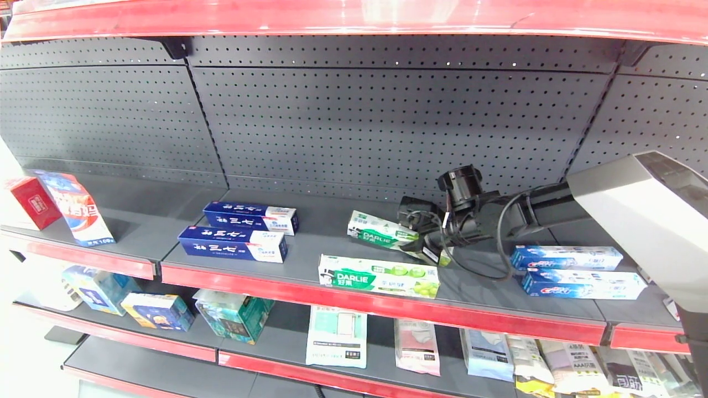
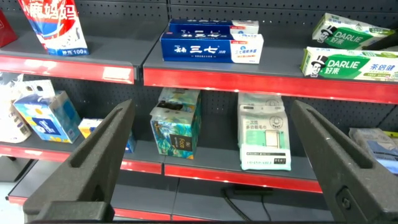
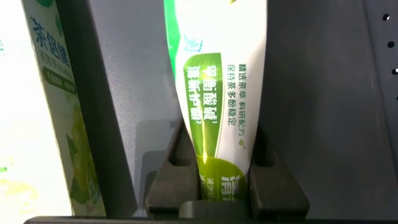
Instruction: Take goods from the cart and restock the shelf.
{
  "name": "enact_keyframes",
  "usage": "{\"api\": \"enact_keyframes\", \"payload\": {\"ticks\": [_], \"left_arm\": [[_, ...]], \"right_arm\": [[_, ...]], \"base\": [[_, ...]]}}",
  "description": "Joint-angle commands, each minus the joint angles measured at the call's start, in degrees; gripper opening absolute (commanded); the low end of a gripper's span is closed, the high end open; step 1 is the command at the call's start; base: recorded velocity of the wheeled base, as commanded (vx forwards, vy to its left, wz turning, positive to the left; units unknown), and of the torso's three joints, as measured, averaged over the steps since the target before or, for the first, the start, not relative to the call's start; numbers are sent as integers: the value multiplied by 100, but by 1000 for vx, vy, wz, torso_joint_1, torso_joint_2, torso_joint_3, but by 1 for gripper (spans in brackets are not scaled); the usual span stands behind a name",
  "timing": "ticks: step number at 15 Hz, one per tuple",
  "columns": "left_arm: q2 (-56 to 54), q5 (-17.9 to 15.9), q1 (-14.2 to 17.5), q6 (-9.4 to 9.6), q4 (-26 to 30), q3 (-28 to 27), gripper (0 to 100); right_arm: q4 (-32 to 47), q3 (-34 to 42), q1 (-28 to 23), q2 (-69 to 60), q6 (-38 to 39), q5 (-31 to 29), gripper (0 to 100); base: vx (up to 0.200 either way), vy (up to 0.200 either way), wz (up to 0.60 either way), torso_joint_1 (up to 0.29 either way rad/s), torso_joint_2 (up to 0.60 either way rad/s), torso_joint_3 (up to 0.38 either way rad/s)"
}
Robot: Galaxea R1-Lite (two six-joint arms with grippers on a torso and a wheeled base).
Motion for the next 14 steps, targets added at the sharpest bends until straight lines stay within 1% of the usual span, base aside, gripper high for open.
{"api": "enact_keyframes", "payload": {"ticks": [1, 8, 9, 14], "left_arm": [[4, 1, 1, -2, -1, 1, 100], [4, 1, 1, -2, -1, 1, 100], [4, 1, 1, -2, -1, 1, 100], [4, 1, 1, -2, -1, 1, 100]], "right_arm": [[-4, 5, 13, 13, 0, -87, 0], [4, -3, 13, 65, -176, -280, 0], [-4, -12, 13, 65, -167, -289, 100], [-22, -100, -57, 48, -61, -307, 100]], "base": [[0, 0, 0, 0, 0, 0], [0, 0, 0, 0, 0, 0], [0, 0, 0, 0, 0, 0], [0, 0, 0, 0, 0, 0]]}}
